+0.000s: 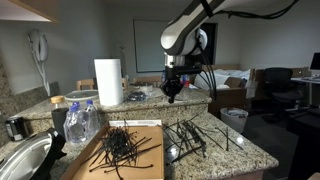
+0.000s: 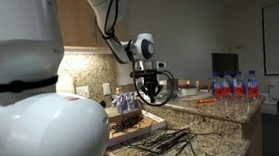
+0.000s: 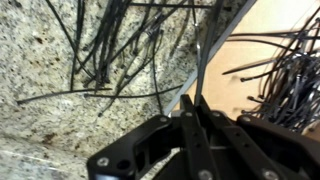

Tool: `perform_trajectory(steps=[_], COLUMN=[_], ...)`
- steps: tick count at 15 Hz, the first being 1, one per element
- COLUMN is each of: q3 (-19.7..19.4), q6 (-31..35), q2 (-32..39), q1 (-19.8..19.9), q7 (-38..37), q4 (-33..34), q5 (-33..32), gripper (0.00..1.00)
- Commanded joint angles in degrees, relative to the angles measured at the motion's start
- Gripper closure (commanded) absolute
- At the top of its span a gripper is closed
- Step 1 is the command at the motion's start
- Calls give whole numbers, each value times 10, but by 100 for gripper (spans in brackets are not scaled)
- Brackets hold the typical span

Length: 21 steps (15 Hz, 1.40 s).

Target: Place some black zip-ties on the box.

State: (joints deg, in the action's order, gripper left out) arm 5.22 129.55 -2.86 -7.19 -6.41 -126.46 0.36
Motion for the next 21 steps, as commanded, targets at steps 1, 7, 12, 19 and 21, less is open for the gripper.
perform_trajectory(steps=[1,7,12,19,21], q3=[26,71,77,66,59], q6=[-36,-41,-47,-37,-27], q2=[56,174,227,199,177], q1=[-18,-66,-90,-80,-70], q7=[20,-4,-8,-13,-13], q4=[77,187,258,233,198], q5=[28,22,25,36,37], gripper=[91,92,50,5,0])
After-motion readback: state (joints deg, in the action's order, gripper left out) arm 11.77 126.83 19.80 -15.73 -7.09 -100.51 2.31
